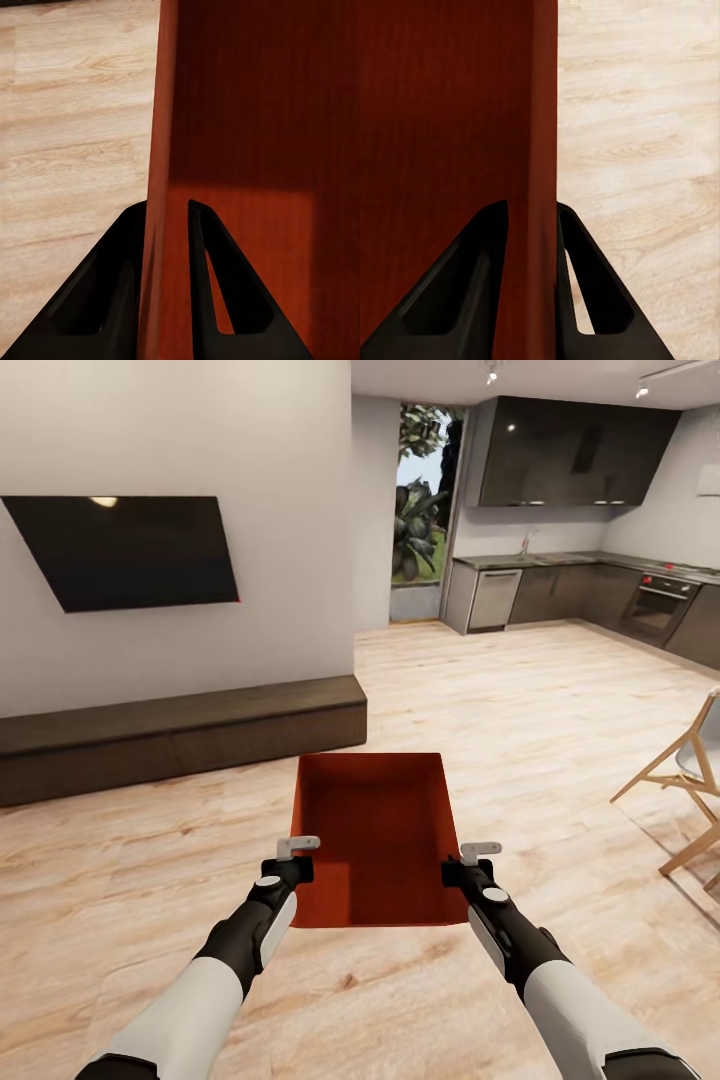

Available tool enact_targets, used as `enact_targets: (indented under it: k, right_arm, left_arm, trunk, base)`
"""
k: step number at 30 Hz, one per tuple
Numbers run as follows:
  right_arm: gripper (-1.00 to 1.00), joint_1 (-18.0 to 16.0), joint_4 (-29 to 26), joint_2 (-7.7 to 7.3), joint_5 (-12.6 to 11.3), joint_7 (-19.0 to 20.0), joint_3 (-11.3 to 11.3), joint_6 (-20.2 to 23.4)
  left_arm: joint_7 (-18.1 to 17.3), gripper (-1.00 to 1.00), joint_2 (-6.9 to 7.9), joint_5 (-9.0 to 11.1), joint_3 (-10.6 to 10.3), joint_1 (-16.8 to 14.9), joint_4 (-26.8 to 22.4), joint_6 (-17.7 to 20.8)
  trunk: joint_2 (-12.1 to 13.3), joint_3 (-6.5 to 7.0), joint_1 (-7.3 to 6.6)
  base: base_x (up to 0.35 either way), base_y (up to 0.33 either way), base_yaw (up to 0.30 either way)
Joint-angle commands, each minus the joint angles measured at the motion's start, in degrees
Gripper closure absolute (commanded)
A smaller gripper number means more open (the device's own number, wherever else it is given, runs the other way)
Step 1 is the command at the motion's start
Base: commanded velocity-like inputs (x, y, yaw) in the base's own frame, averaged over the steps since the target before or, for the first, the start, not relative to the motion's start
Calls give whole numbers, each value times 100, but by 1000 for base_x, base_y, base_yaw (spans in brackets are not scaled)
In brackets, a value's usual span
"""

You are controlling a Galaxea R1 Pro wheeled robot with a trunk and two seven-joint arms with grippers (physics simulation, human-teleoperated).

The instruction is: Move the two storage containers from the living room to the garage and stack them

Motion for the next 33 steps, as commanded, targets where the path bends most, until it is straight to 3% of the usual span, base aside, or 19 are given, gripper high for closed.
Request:
enact_targets:
  k: [1,33]
  right_arm:
    - [100,-6,-20,14,22,-18,-4,3]
    - [100,-6,-19,-3,22,-18,-4,3]
  left_arm:
    - [59,100,-4,108,-31,0,6,30]
    - [59,100,-4,104,-31,0,20,30]
  trunk:
    - [-11,-1,3]
    - [-11,285,3]
  base:
    - [0,0,0]
    - [0,0,0]
